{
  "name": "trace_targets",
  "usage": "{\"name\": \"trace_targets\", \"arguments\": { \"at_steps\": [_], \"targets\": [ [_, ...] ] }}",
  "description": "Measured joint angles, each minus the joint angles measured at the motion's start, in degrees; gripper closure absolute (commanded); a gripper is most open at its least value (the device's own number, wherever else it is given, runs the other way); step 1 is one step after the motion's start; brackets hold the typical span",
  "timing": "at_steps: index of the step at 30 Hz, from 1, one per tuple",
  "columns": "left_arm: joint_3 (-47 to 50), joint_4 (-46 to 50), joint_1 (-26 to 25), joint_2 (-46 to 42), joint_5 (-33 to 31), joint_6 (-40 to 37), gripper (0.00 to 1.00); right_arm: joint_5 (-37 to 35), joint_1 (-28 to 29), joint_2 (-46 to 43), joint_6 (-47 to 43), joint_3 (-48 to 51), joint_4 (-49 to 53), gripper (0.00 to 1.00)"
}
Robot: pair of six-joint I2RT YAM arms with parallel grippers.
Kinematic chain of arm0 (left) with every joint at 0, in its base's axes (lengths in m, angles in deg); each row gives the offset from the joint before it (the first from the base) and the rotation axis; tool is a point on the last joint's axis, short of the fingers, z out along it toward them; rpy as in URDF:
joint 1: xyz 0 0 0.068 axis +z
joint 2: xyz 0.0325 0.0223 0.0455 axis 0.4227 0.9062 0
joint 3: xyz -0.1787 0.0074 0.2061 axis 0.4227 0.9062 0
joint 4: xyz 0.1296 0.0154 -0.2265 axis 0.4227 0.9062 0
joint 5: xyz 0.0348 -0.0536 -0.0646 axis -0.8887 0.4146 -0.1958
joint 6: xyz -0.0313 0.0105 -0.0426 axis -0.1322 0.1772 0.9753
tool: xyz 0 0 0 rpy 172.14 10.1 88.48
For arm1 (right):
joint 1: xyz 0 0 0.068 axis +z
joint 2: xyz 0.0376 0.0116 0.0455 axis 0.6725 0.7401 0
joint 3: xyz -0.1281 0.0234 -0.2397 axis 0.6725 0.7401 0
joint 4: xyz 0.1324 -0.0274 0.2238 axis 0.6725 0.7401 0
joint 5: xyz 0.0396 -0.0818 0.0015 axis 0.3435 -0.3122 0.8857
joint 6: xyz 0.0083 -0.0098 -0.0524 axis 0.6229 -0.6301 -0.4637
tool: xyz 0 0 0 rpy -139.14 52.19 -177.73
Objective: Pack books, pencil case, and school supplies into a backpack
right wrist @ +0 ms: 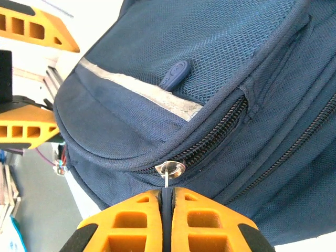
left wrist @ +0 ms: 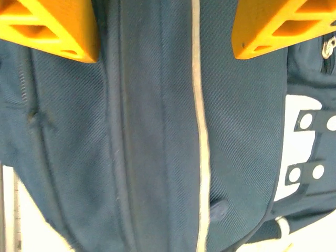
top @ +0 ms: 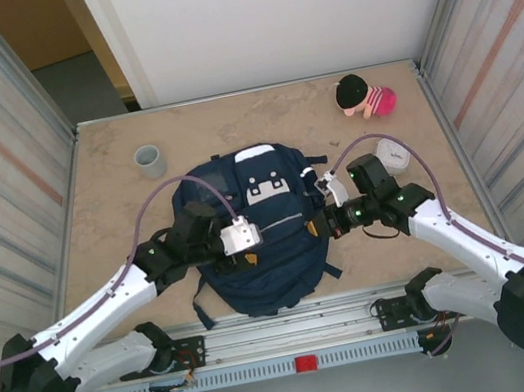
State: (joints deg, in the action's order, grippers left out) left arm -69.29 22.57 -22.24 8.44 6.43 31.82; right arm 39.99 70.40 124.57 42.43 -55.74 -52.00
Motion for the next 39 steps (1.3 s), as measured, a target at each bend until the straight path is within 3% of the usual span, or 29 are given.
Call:
{"name": "trace_targets", "arguments": {
  "at_steps": [3,8,13,16,18,26,35,37,38,39],
  "targets": [
    [-3.9,-0.6,-5.9,4.0,-2.7,2.3,0.23,-1.1,0.8,0.0,0.6,0.1,-0.2,1.00],
    [-11.0,-5.2,-11.2,14.2,-6.4,6.4,0.31,-1.7,1.1,0.0,0.6,0.1,-0.2,1.00],
    [-13.4,-8.5,-11.3,21.9,-9.1,9.2,0.66,-2.1,0.9,0.0,0.6,0.1,-0.1,1.00],
    [-14.2,-8.5,-11.6,23.7,-9.2,9.3,0.92,-3.3,-1.0,0.0,0.6,0.2,0.9,1.00],
    [-14.5,-8.8,-11.6,23.7,-9.4,9.2,1.00,-3.8,-2.5,0.0,0.7,0.2,0.9,1.00],
    [-8.8,-14.0,-11.3,18.3,-7.7,5.2,1.00,-3.4,-4.8,1.9,3.3,0.2,-3.0,1.00],
    [-6.0,-13.9,-9.8,15.3,-4.5,0.6,1.00,1.4,-5.8,10.6,3.8,-1.7,-7.4,1.00],
    [-6.0,-13.4,-9.6,15.3,-4.8,0.6,0.84,2.0,-5.8,11.4,3.7,-1.8,-7.7,1.00],
    [-6.0,-13.3,-9.6,15.3,-5.0,0.7,0.74,2.1,-5.8,11.5,3.7,-1.8,-7.7,0.91],
    [-6.0,-13.1,-9.6,15.3,-4.8,1.1,0.58,1.1,-5.8,11.4,3.6,-1.8,-7.7,0.77]
  ]
}}
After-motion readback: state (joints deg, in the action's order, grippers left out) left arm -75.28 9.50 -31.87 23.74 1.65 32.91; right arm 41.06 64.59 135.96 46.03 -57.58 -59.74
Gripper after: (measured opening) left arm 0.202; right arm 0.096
